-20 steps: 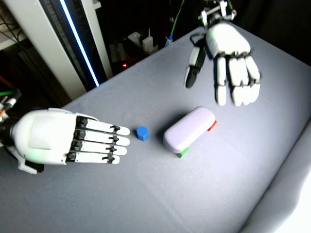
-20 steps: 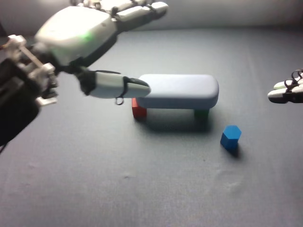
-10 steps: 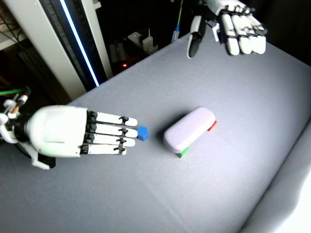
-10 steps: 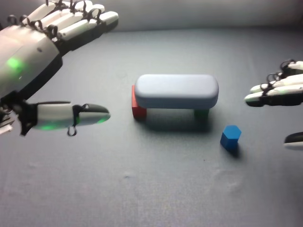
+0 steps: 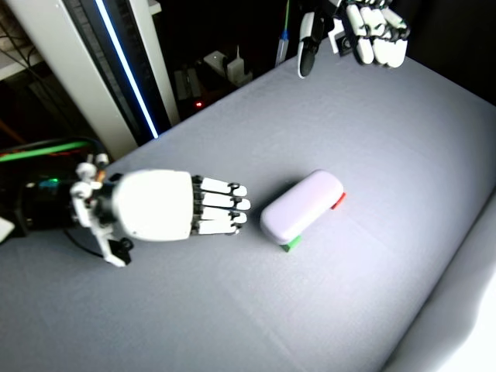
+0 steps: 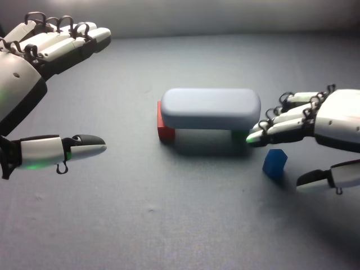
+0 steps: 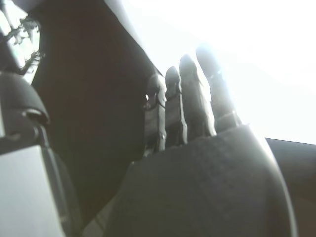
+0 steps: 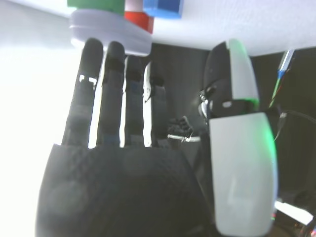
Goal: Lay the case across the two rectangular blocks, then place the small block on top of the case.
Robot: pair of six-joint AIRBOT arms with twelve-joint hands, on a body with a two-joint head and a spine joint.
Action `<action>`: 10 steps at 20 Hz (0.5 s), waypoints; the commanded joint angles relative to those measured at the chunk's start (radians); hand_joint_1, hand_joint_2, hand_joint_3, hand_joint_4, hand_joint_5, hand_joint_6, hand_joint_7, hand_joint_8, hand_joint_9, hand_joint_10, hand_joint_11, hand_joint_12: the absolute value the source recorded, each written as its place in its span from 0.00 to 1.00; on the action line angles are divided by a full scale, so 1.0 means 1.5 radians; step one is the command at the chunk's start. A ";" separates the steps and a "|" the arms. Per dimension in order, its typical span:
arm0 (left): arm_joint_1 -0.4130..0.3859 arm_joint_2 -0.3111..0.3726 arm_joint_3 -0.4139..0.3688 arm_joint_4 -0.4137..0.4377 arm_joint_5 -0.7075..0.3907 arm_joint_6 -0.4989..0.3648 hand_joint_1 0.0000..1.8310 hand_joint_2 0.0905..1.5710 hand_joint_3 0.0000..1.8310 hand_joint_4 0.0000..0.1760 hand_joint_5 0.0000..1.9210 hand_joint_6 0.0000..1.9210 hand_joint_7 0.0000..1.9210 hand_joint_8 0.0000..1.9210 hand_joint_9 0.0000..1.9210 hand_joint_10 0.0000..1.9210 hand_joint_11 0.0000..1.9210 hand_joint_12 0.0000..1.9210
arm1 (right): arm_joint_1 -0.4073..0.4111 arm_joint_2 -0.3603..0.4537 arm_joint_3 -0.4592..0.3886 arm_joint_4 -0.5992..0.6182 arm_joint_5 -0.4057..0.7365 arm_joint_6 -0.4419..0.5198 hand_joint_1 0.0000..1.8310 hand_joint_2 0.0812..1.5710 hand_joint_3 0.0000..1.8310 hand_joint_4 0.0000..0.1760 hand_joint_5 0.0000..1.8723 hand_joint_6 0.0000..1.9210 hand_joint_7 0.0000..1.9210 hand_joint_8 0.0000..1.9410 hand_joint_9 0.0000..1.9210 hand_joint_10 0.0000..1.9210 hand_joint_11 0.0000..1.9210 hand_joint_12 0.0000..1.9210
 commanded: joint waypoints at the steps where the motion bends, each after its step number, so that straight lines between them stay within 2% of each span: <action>1: -0.005 0.000 0.002 0.002 -0.085 -0.001 0.52 0.53 0.00 0.00 0.17 0.00 0.15 0.00 0.16 0.00 0.00 0.51 | 0.010 -0.002 0.006 0.019 0.050 0.004 0.59 0.63 0.00 0.00 0.26 0.00 0.24 0.00 0.29 0.00 0.10 0.53; 6: -0.004 -0.001 0.002 0.002 -0.085 -0.001 0.51 0.53 0.00 0.00 0.17 0.00 0.15 0.00 0.14 0.00 0.00 0.47 | 0.030 -0.038 0.032 -0.003 0.006 0.004 0.61 0.64 0.00 0.00 0.28 0.00 0.25 0.00 0.30 0.00 0.10 0.52; 7: -0.004 -0.001 0.002 0.002 -0.084 -0.001 0.50 0.53 0.00 0.00 0.17 0.00 0.15 0.00 0.15 0.00 0.00 0.49 | 0.032 -0.044 0.037 -0.006 -0.001 0.004 0.65 0.63 0.00 0.00 0.29 0.00 0.25 0.00 0.30 0.00 0.10 0.51; 8: -0.005 -0.002 0.003 0.002 -0.084 -0.001 0.50 0.53 0.00 0.00 0.17 0.00 0.14 0.00 0.15 0.00 0.00 0.49 | 0.035 -0.050 0.042 -0.008 -0.007 0.004 0.67 0.62 0.00 0.00 0.31 0.00 0.27 0.00 0.30 0.00 0.12 0.45; 10: -0.005 -0.004 0.004 0.002 -0.082 -0.002 0.50 0.54 0.00 0.00 0.17 0.00 0.14 0.00 0.15 0.00 0.00 0.51 | 0.040 -0.058 0.049 -0.013 -0.017 0.004 0.66 0.63 0.00 0.00 0.31 0.00 0.28 0.00 0.31 0.00 0.14 0.40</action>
